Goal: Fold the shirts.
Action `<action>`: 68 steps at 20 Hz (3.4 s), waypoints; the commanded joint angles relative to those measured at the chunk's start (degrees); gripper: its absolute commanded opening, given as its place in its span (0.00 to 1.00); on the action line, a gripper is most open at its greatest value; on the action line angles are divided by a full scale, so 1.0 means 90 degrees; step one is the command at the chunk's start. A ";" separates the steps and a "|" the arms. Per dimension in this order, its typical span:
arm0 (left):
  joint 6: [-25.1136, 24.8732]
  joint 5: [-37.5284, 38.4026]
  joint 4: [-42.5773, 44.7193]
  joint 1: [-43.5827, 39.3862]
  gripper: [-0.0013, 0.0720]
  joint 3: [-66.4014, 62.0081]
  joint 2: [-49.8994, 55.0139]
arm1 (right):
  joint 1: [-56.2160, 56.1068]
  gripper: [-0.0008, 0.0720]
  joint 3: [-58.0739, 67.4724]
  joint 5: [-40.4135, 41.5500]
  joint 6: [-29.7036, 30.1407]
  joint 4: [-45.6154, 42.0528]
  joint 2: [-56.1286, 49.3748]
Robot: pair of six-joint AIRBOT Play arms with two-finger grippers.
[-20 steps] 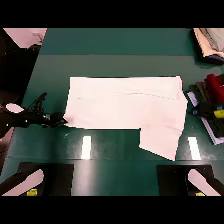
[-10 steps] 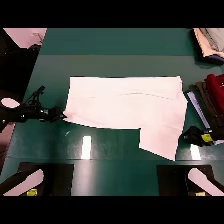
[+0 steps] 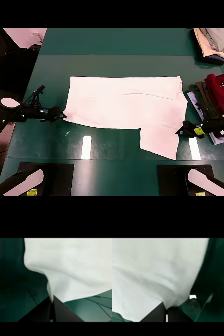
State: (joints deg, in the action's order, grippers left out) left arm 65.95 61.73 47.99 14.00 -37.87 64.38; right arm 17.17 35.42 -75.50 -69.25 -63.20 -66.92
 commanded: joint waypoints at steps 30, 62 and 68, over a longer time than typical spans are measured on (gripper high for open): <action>0.0452 -0.0879 -0.0488 0.0002 0.06 -0.0568 0.0347 | -0.1180 0.04 0.2892 -0.0223 0.0129 0.0024 -0.0408; 0.0121 0.0355 -0.1520 -0.0801 0.06 -0.1955 0.1107 | 0.0823 0.97 0.3075 -0.0590 0.1333 0.1241 -0.2637; 0.0177 0.0049 -0.1520 -0.1751 0.06 -0.1955 0.1107 | 0.0364 0.96 0.3633 -0.1090 0.1443 0.1251 -0.3315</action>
State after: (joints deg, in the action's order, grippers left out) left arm 67.18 62.94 34.30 1.96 -55.42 74.30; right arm 22.15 66.52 -83.59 -57.19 -51.18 -94.26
